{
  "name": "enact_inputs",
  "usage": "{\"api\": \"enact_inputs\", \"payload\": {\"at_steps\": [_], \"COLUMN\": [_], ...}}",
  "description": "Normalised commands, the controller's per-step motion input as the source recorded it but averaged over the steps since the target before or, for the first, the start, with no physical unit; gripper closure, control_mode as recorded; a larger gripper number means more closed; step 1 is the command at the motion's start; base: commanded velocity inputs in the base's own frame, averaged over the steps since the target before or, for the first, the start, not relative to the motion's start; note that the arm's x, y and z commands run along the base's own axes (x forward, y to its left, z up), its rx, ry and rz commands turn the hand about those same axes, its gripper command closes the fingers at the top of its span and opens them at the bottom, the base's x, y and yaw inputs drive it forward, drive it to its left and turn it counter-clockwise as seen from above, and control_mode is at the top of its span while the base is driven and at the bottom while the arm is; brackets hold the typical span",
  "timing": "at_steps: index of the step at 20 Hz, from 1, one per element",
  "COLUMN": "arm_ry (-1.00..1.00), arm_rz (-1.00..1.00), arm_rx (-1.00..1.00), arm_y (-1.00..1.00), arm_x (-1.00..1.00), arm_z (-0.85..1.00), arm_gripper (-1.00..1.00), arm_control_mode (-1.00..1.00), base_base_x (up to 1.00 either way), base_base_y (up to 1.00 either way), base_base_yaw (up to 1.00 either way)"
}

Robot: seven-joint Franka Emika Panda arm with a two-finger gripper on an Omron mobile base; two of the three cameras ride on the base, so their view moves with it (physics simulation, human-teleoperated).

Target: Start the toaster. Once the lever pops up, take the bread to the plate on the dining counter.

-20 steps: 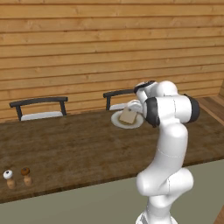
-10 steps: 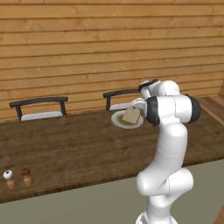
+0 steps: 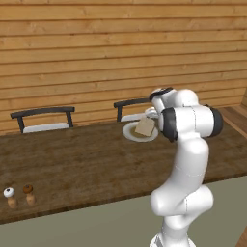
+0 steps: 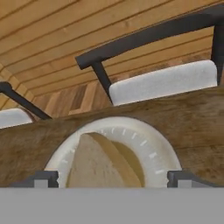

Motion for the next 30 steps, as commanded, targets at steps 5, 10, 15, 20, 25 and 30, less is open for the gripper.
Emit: {"api": "enact_inputs", "payload": {"at_steps": [5,10,15,20,25,30], "arm_ry": [-0.09,-0.02,0.0,0.0,0.0,0.0], "arm_rz": [-0.07,-0.02,-0.01,-0.03,-0.02,-0.01], "arm_rx": [-0.09,-0.13,-0.19,-0.18,-0.13,-0.1], "arm_y": [0.0,0.2,0.45,0.37,0.2,0.04], "arm_x": [-0.36,-0.77,-0.96,-0.94,-0.77,-0.7], "arm_z": [0.58,0.47,0.52,0.64,0.76,0.83], "arm_gripper": [-1.0,-1.0,-1.0,-1.0,-1.0,-1.0], "arm_control_mode": [-1.0,-1.0,-1.0,-1.0,-1.0,-1.0], "base_base_x": [0.0,0.0,0.0,0.0,0.0,0.0], "base_base_y": [0.0,0.0,0.0,0.0,0.0,0.0], "base_base_yaw": [0.0,0.0,0.0,0.0,0.0,0.0]}}
